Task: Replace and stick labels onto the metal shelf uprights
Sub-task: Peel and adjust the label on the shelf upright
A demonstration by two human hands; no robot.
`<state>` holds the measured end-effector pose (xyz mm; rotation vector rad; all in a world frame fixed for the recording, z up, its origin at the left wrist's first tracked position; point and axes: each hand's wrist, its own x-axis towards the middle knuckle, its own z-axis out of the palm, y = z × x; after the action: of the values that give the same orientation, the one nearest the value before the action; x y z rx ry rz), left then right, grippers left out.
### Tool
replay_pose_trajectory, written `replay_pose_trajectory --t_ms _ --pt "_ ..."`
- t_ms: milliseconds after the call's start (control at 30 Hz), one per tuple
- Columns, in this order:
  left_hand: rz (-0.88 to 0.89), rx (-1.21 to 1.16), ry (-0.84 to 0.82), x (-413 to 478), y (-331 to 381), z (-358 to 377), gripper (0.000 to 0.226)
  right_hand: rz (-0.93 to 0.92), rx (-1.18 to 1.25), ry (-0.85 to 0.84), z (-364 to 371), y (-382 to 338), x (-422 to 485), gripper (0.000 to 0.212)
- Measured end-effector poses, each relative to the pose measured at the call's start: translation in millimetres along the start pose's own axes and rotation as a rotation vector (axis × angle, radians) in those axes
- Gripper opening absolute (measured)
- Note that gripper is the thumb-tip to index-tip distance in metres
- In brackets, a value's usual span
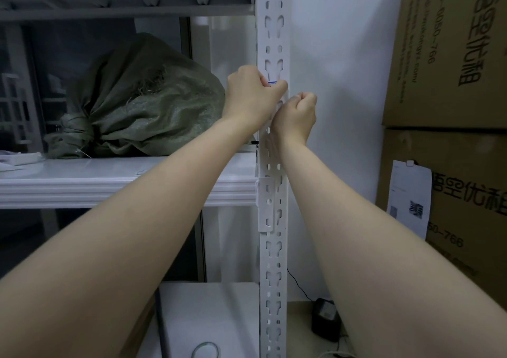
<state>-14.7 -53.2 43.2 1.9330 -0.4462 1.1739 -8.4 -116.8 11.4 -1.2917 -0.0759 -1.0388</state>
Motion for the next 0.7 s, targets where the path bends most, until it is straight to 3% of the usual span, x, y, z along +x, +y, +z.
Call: replay_pose_trajectory --t_ms 333,700 --pt "0.016 0.031 -0.016 6.0 -0.7 -2.9 0.026 -0.017 -0.029 0.001 -0.4 -0.6 -0.8 0.013" --pt "0.074 0.04 -0.055 5.6 -10.4 -4.9 0.042 -0.029 -0.038 0.021 1.1 2.6 0.7 0.012"
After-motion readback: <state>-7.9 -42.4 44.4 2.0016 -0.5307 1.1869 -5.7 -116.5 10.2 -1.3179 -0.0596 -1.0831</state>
